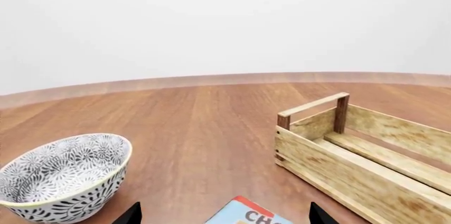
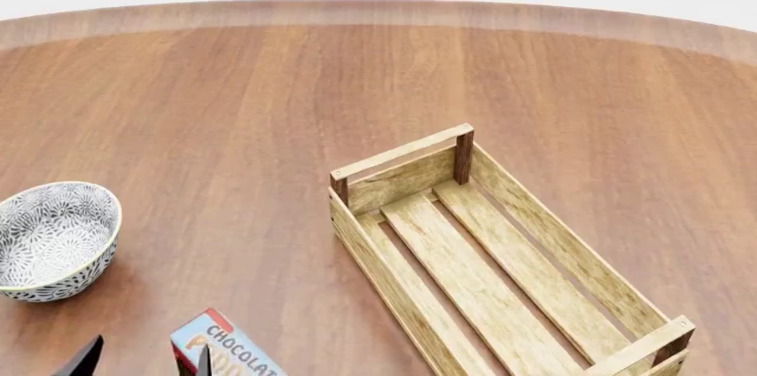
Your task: Pick up the chocolate pudding and put it in the tray.
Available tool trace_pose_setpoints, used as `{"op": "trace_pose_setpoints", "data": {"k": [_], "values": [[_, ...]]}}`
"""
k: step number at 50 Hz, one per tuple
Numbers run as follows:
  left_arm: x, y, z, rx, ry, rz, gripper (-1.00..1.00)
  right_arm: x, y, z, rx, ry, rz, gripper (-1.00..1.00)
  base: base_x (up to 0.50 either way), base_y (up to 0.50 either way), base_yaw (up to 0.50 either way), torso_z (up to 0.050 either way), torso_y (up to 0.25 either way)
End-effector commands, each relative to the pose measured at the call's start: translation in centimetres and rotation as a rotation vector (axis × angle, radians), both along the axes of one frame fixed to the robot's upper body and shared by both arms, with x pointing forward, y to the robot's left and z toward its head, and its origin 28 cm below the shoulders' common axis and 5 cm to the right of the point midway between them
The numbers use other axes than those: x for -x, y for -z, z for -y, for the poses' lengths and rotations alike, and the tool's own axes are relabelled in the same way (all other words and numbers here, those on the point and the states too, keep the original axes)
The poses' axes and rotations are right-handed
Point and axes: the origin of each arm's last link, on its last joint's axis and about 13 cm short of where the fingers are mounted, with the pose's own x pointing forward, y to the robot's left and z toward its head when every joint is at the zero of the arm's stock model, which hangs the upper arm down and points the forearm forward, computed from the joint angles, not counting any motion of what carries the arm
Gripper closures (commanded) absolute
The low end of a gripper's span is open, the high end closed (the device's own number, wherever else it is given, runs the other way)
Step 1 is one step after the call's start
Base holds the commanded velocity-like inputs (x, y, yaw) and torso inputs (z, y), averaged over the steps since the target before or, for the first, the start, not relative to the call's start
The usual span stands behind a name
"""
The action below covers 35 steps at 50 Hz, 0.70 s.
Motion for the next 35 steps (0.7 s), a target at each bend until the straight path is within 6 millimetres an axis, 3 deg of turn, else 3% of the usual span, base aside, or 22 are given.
{"op": "trace_pose_setpoints", "data": {"k": [1, 12, 35], "values": [[0.0, -0.2, -0.1, 0.0, -0.004, 0.003, -1.0, -0.6, -0.6, 1.1, 0.011, 0.046, 0.026, 1.0, 0.0, 0.0, 0.0, 0.0, 0.0], [0.0, 0.0, 0.0, -0.001, -0.003, -0.001, -1.0, -1.1, -1.7, 1.7, 0.019, 0.072, 0.047, 1.0, 0.0, 0.0, 0.0, 0.0, 0.0], [0.1, 0.3, 0.0, 0.005, -0.002, -0.003, -1.0, -2.8, -6.2, 2.9, 0.049, 0.122, 0.139, 1.0, 0.0, 0.0, 0.0, 0.0, 0.0]]}}
